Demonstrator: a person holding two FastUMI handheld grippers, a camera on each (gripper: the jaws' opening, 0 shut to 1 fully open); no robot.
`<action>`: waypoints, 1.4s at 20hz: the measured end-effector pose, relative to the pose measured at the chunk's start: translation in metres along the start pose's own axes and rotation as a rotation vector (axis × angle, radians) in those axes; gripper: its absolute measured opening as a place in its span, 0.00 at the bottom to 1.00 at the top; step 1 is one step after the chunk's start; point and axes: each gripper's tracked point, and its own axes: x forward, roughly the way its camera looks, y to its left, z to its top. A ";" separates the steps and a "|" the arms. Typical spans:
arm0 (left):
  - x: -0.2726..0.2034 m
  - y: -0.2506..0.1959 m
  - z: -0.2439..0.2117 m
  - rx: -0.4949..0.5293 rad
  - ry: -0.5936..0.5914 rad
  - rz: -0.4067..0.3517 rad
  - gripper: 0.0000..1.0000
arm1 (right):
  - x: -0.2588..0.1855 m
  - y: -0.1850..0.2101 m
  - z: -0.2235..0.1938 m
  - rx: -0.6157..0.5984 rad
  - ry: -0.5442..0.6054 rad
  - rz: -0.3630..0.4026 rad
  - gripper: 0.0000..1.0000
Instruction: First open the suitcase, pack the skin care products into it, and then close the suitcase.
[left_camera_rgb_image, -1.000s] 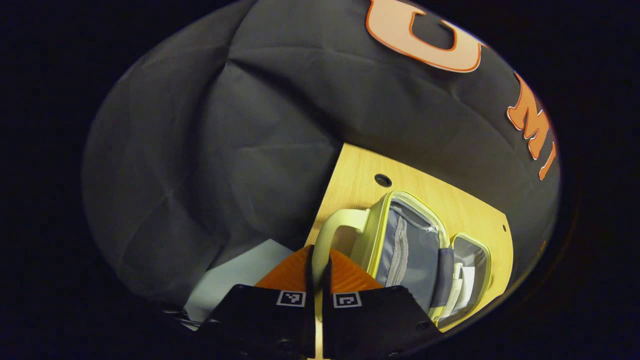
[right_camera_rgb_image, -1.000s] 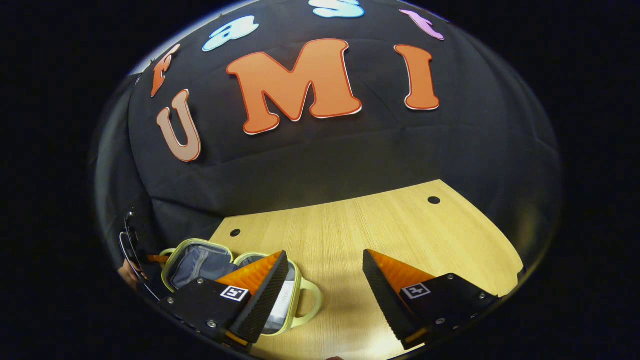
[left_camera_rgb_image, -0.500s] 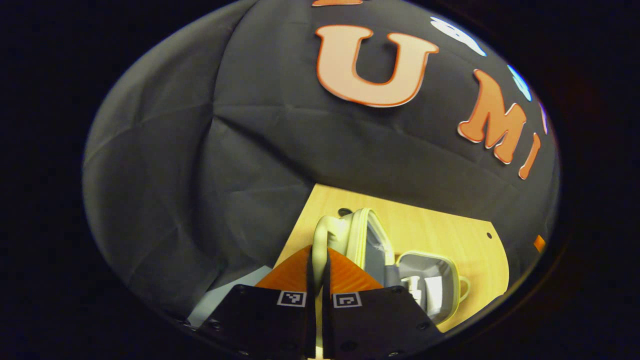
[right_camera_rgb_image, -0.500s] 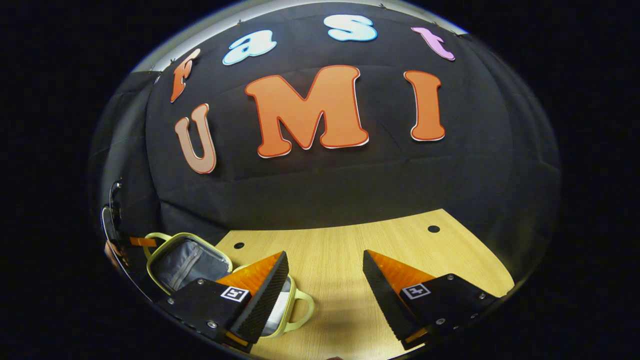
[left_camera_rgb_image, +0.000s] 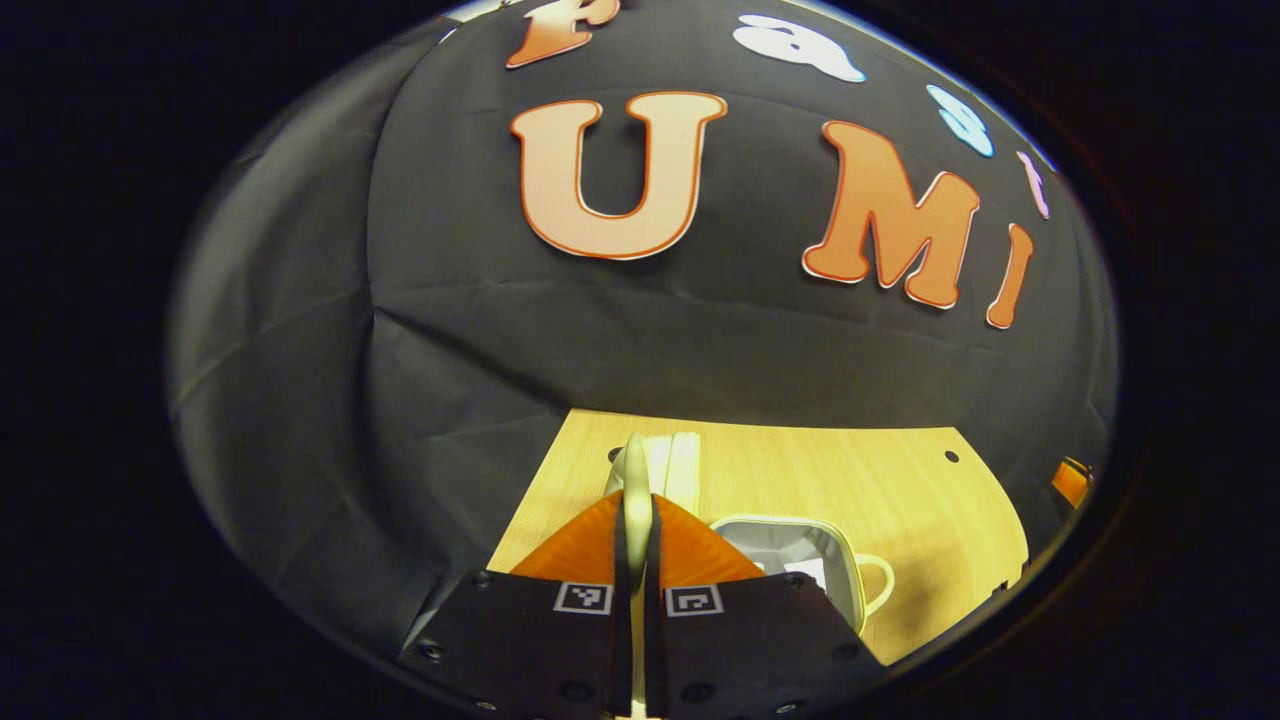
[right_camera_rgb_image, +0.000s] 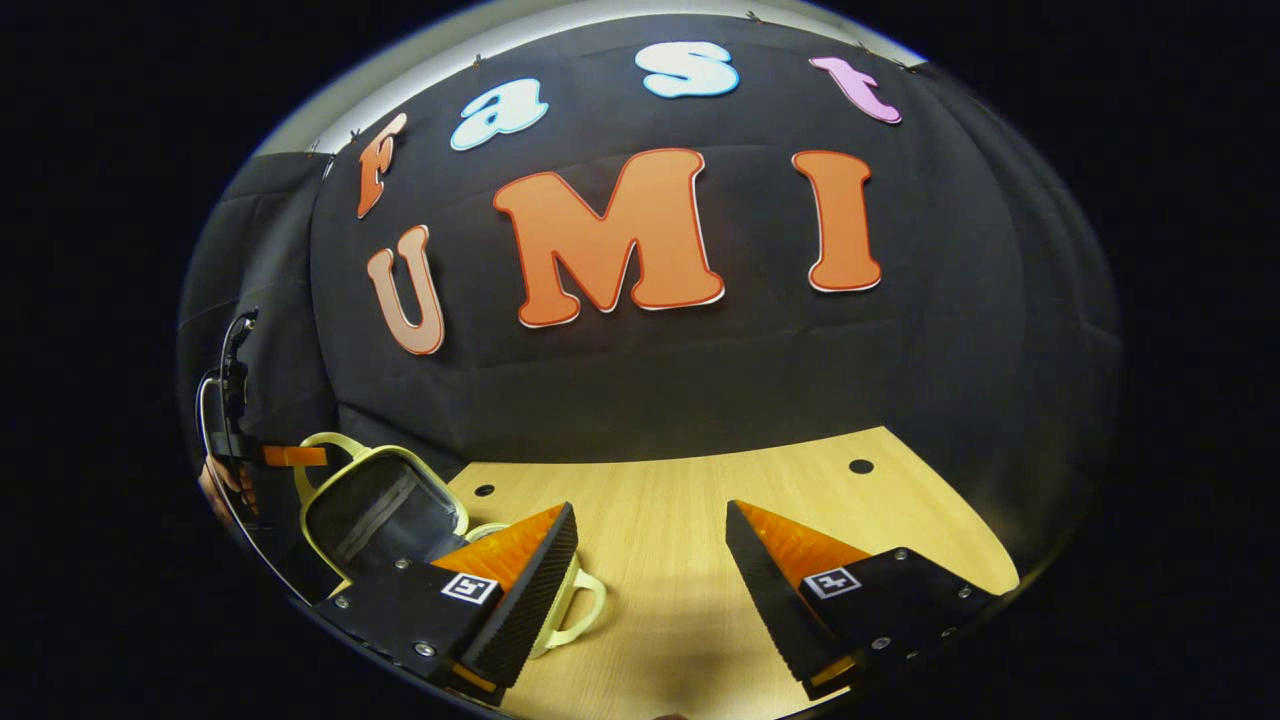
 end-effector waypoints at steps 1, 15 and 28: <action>-0.002 -0.008 0.001 0.002 -0.003 -0.003 0.05 | -0.003 -0.007 0.003 -0.006 -0.012 -0.007 0.96; -0.019 -0.177 -0.031 0.156 -0.007 -0.077 0.05 | -0.051 -0.068 -0.007 -0.107 -0.050 -0.040 0.95; 0.020 -0.302 -0.144 0.133 0.161 -0.232 0.05 | -0.089 -0.135 -0.023 -0.081 -0.043 -0.113 0.95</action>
